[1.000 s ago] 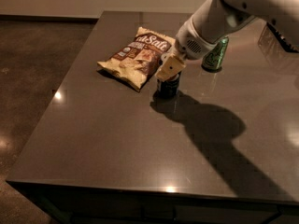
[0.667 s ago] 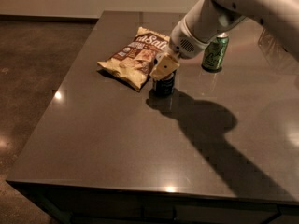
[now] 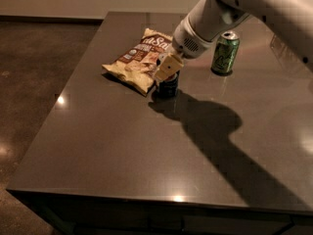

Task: Move pepsi can near brown chip bag

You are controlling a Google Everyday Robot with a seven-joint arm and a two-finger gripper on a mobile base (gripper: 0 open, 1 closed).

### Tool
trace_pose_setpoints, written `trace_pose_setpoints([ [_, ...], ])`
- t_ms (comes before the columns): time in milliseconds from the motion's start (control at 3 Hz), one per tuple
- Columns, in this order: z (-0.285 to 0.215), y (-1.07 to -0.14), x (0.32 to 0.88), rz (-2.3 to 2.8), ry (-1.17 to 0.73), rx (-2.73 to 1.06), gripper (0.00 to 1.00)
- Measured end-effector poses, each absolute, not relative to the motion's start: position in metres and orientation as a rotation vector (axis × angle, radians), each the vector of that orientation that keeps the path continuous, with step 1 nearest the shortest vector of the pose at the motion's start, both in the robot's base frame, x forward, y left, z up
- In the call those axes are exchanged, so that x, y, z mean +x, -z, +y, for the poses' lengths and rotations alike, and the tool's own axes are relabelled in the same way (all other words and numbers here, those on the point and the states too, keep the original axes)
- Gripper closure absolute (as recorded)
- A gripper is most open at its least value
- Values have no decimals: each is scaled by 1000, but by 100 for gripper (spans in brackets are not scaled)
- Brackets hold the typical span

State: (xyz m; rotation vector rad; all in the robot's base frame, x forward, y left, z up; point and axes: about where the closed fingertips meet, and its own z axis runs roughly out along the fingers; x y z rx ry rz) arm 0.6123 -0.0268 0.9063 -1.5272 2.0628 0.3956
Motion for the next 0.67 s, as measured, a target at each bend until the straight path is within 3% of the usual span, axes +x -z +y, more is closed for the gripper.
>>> trace_pose_setpoints([
  [333,-25,-905,612,2062,-398,-1531,0],
  [667,-25,-905,612,2062,-398,-1531,0],
])
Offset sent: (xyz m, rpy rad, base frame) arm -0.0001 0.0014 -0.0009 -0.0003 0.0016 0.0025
